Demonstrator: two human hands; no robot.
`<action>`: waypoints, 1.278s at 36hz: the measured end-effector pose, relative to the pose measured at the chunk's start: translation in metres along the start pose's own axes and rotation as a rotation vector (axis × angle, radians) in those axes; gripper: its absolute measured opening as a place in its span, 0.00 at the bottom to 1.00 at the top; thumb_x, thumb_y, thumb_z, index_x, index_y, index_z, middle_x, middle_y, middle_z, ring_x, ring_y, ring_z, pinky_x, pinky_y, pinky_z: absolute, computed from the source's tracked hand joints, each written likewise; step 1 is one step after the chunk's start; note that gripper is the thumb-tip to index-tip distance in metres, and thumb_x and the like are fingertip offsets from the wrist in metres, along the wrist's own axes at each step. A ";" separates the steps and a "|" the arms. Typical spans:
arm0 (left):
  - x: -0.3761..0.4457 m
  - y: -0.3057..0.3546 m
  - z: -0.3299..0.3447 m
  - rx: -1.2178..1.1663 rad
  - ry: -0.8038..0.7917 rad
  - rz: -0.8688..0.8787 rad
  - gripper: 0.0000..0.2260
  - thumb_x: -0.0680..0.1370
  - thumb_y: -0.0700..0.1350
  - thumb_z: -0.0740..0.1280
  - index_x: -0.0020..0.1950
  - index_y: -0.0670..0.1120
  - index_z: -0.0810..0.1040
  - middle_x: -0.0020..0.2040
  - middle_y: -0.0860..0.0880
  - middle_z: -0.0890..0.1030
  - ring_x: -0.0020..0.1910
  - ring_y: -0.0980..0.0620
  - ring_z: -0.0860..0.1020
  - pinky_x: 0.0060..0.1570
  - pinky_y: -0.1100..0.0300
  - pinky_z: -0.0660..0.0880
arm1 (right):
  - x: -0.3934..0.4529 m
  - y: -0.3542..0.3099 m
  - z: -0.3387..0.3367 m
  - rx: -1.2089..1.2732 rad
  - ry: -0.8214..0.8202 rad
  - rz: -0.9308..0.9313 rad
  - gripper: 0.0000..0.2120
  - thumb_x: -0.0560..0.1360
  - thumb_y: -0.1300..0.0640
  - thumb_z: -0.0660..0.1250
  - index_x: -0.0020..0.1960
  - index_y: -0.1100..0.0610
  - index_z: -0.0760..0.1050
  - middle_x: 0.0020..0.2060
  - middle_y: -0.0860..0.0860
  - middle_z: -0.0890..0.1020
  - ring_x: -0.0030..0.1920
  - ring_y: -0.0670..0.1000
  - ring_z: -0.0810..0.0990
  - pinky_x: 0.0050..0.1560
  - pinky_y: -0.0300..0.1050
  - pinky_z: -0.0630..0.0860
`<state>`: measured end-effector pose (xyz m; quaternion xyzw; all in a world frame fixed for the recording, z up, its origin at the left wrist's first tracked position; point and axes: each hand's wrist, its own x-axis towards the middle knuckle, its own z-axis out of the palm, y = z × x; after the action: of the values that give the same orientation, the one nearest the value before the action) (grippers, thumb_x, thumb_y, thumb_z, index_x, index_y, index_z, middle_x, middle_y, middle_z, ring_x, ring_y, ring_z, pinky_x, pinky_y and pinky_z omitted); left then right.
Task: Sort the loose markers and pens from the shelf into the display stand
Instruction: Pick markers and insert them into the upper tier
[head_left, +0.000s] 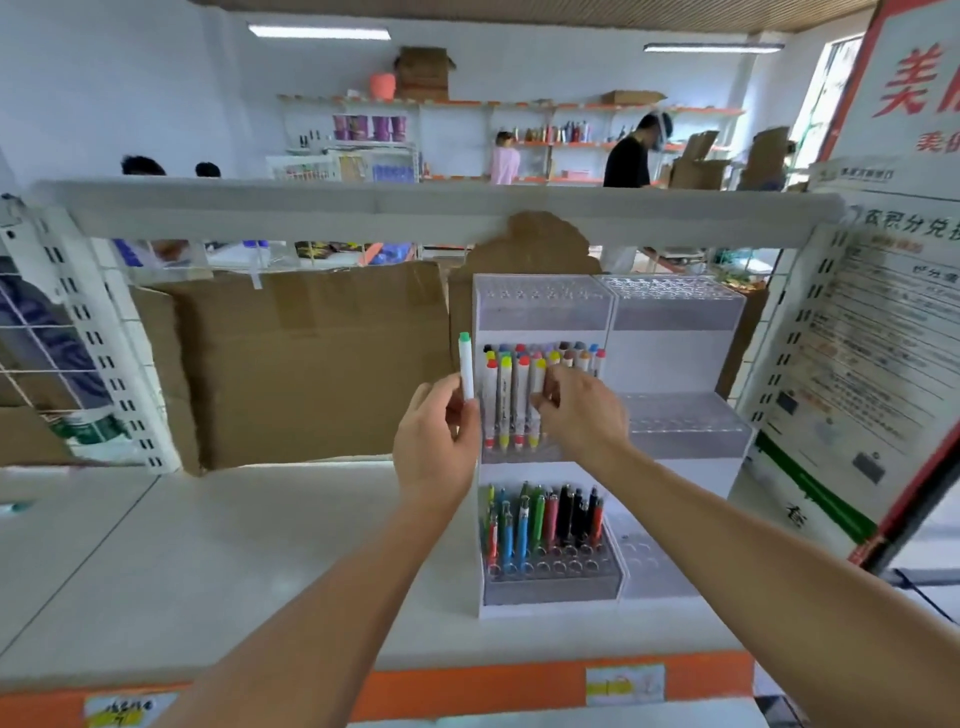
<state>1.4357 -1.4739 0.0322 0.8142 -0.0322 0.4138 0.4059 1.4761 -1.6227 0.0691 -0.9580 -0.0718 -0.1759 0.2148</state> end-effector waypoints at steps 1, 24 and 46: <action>0.001 0.002 0.000 -0.004 0.000 0.009 0.11 0.77 0.40 0.67 0.58 0.41 0.79 0.45 0.48 0.79 0.40 0.50 0.77 0.43 0.56 0.77 | -0.002 0.001 -0.001 0.028 0.056 -0.001 0.09 0.78 0.48 0.63 0.48 0.53 0.69 0.41 0.46 0.73 0.40 0.50 0.75 0.38 0.42 0.68; -0.004 -0.012 0.000 0.079 -0.027 -0.092 0.21 0.79 0.55 0.53 0.64 0.45 0.75 0.59 0.47 0.77 0.57 0.51 0.73 0.47 0.61 0.66 | 0.004 0.013 -0.031 0.506 0.443 -0.164 0.05 0.80 0.59 0.61 0.45 0.56 0.70 0.31 0.46 0.74 0.31 0.50 0.74 0.30 0.45 0.71; -0.012 -0.032 0.002 0.164 -0.123 -0.247 0.17 0.82 0.51 0.55 0.67 0.46 0.71 0.64 0.46 0.76 0.63 0.47 0.72 0.55 0.55 0.69 | 0.010 0.021 0.008 0.260 0.214 -0.097 0.08 0.80 0.57 0.60 0.43 0.56 0.66 0.31 0.52 0.76 0.31 0.55 0.74 0.30 0.44 0.69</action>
<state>1.4412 -1.4578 0.0028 0.8663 0.0772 0.3113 0.3830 1.4919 -1.6371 0.0581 -0.8933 -0.1170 -0.2763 0.3345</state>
